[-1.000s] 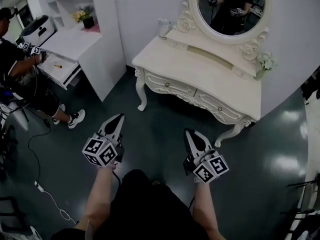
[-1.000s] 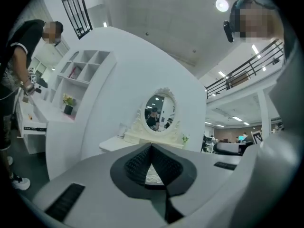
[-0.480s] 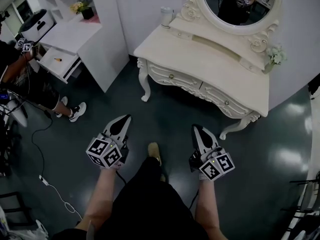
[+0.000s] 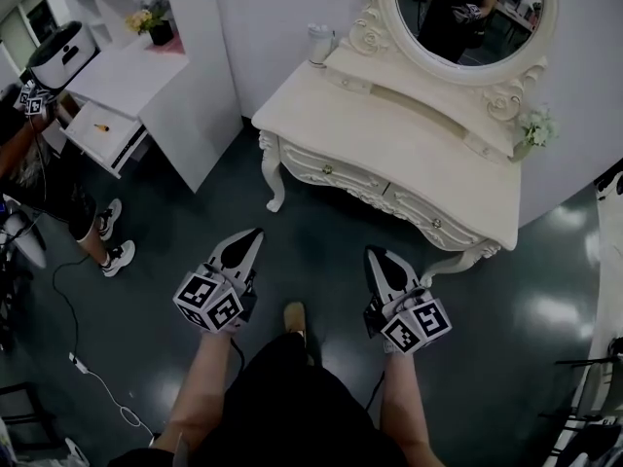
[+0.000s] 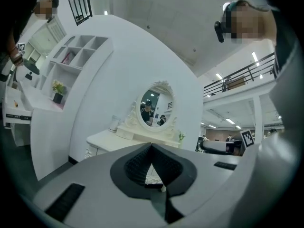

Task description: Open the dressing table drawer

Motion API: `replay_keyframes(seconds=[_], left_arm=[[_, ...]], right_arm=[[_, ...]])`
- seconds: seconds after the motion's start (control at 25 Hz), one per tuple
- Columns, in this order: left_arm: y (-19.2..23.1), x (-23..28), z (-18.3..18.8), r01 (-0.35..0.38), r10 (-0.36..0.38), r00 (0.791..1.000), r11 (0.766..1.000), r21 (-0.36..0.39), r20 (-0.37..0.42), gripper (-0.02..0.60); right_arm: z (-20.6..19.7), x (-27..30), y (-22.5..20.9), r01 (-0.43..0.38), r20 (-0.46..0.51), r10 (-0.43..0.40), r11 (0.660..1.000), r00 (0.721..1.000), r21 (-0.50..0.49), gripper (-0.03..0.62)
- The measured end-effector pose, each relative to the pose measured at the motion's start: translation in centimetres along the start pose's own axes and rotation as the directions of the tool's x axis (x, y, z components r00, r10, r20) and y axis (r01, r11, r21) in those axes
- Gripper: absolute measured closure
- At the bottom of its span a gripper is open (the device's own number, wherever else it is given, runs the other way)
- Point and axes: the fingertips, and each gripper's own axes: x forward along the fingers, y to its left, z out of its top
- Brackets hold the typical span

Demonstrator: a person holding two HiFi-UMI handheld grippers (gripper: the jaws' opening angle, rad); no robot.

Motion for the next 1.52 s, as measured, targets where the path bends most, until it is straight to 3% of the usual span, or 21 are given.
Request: replay_keyframes(seconds=[0.16, 0.92, 1.52], left_arm=[[2.0, 2.5, 1.5, -0.002, 0.002, 1.000, 1.000, -0.012, 0.010, 0.569], [10.4, 13.8, 6.1, 0.029, -0.031, 0.999, 0.997, 0.076, 0.024, 0.569], [13.0, 18.1, 4.9, 0.040, -0.040, 0.999, 0.998, 0.047, -0.001, 0.569]], right_arm=[[0.9, 2.5, -1.4, -0.005, -0.007, 0.005, 1.000, 1.000, -0.010, 0.588], [3.4, 14.3, -8.2, 0.034, 0.002, -0.034, 0.998, 0.999, -0.047, 0.588], [2.7, 17.2, -11.3, 0.073, -0.049, -0.075, 0.996, 0.996, -0.044, 0.588]])
